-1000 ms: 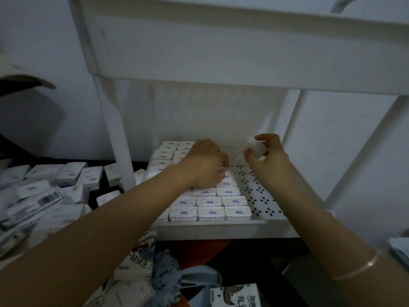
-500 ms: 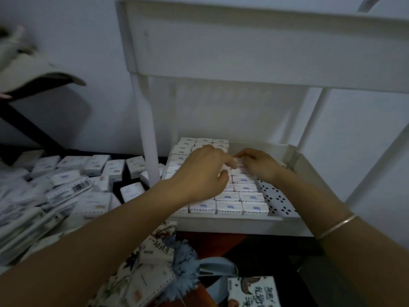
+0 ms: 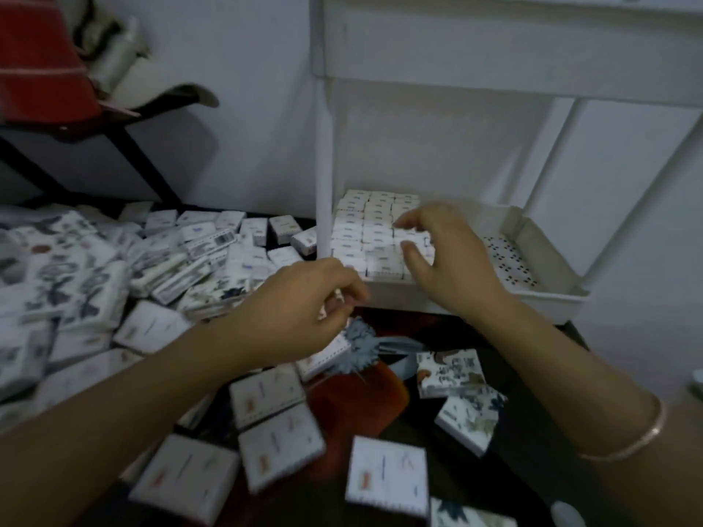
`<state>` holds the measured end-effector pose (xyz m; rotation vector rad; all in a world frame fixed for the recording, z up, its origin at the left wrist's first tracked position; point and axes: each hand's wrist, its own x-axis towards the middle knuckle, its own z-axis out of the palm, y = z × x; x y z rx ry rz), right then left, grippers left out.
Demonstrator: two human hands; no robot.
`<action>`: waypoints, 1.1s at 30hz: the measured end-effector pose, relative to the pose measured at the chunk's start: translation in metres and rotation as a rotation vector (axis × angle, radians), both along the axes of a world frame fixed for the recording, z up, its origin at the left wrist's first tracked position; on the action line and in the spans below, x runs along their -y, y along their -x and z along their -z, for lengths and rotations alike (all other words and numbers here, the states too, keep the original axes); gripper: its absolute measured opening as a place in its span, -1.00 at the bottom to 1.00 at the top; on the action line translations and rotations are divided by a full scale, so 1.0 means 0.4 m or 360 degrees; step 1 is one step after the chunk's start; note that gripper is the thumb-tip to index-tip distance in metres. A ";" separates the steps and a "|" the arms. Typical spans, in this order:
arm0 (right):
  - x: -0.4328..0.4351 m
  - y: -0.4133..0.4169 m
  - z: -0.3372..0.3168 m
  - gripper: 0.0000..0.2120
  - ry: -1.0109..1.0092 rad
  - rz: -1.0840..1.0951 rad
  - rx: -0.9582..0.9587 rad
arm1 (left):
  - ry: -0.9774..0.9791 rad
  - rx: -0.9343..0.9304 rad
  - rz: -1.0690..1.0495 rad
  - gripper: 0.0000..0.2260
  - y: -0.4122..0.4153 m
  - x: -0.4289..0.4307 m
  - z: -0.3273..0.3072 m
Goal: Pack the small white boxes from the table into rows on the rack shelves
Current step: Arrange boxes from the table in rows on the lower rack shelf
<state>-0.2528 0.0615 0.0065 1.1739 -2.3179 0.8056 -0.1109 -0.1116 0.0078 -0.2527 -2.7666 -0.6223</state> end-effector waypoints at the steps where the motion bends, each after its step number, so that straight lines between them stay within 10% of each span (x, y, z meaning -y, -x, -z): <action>1: 0.002 -0.050 0.003 -0.83 -0.0043 -0.0070 0.0013 | 0.0017 0.0022 -0.0015 -0.83 -0.035 0.008 0.006; 10: -0.020 -0.306 0.032 -0.83 -0.1033 -0.0346 0.0400 | 0.0484 0.0386 -0.0044 -0.80 -0.240 0.048 0.055; 18: -0.093 -0.343 0.035 -0.26 -0.1509 -0.0204 0.0628 | 0.0812 0.0461 -0.0071 -0.46 -0.245 0.016 0.073; 33: -0.161 -0.365 0.094 -0.39 -0.0469 -0.0106 0.0691 | 0.0259 0.0250 -0.0053 -0.55 -0.242 -0.032 0.081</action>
